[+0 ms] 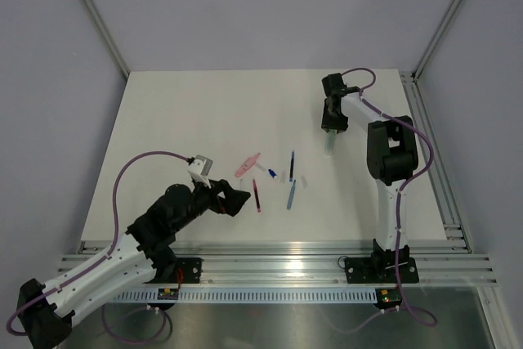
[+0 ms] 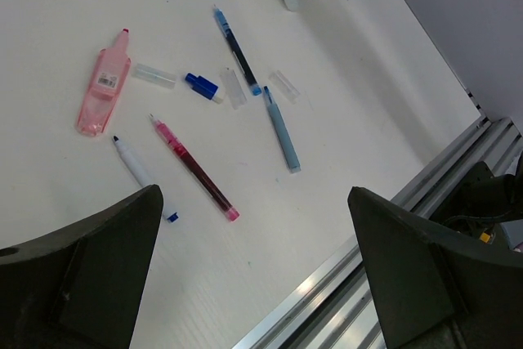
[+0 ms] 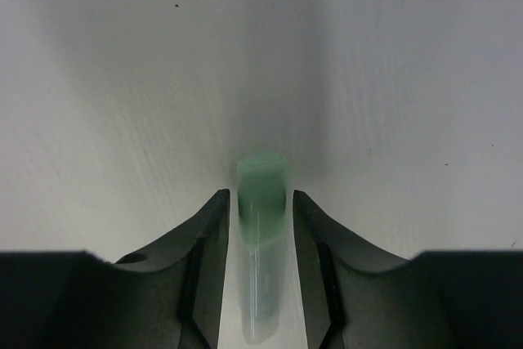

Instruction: Insert the pens into the pen caps

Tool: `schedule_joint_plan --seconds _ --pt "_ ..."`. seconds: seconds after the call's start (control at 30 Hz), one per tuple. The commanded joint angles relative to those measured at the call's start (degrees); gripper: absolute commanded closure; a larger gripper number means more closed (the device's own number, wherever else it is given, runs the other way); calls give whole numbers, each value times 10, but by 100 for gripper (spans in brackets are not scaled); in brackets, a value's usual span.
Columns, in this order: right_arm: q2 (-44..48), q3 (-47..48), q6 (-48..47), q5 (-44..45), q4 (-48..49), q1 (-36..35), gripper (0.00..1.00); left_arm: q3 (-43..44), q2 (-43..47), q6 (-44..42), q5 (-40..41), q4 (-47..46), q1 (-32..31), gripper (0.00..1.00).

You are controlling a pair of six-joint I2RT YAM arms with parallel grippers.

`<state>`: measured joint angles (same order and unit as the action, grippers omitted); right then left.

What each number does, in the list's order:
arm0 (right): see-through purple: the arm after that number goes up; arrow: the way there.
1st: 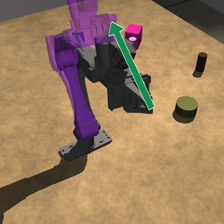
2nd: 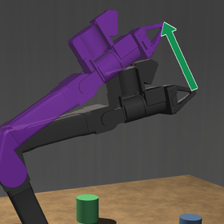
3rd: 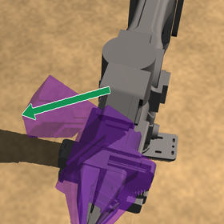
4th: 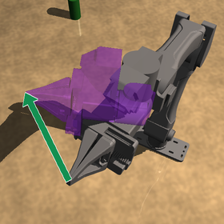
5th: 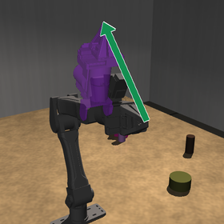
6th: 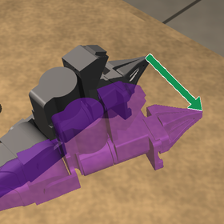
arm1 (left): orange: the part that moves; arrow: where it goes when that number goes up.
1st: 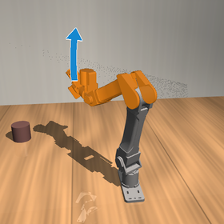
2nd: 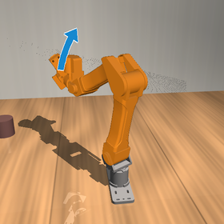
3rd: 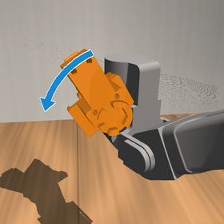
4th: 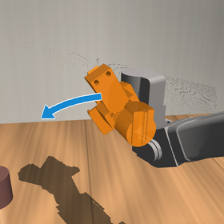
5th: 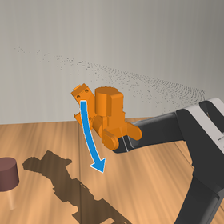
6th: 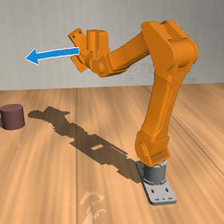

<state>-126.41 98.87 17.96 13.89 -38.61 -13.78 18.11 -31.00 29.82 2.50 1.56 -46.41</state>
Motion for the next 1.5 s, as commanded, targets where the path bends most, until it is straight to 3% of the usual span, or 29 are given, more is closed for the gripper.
schedule_joint_plan --seconds 0.0,0.23,0.37,0.5,0.7,0.83,1.0,1.17,1.47 --pt "29 -3 6 -31 10 -5 55 13 -5 -2 36 3 -2 1" --pt "100 -42 12 -76 57 -5 53 44 -48 18 77 14 -2 7" --pt "183 -103 17 -106 106 -5 52 85 -133 10 105 6 -1 23" --pt "294 -248 38 -161 189 -7 53 129 -207 -3 135 12 3 37" --pt "458 -451 88 -190 315 -55 77 167 -292 -26 136 11 20 46" --pt "505 -501 82 -207 332 -103 86 164 -325 -8 110 34 21 49" --pt "491 -498 66 -188 330 -170 86 111 -288 51 78 49 19 49" --pt "457 -448 47 -164 297 -252 82 82 -223 75 121 90 14 48" --pt "310 -342 45 -76 232 -366 66 43 -76 54 111 82 14 45"
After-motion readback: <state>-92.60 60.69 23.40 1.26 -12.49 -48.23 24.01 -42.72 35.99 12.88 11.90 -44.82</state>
